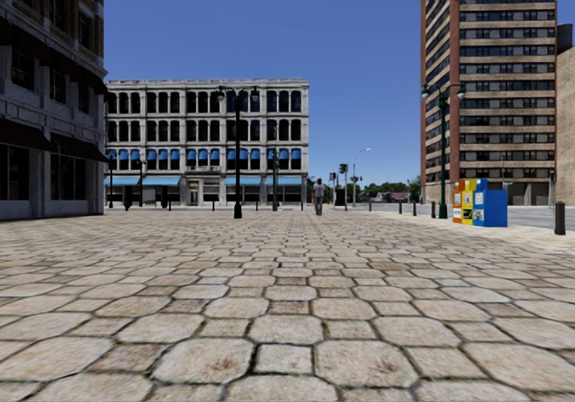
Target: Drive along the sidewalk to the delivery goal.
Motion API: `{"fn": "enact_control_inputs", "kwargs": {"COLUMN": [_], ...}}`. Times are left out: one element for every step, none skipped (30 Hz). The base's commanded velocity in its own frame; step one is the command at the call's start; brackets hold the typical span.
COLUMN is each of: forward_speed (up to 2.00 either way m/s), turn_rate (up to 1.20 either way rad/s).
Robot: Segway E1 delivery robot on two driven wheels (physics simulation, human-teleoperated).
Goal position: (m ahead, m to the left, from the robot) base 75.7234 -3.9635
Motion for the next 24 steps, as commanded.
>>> {"fn": "enact_control_inputs", "kwargs": {"forward_speed": [2.0,2.0,2.0,2.0,2.0,2.0,2.0,2.0,2.0,2.0,2.0,2.0,2.0,2.0,2.0,2.0,2.0,2.0,2.0,2.0,2.0,2.0,2.0,2.0], "turn_rate": [0.2,0.2,0.19,0.16,0.15,0.15,0.14,0.09,0.0,0.0,0.03,0.16,0.19,0.2,0.2,0.2,0.2,0.2,0.2,0.2,0.2,0.2,0.2,0.2]}}
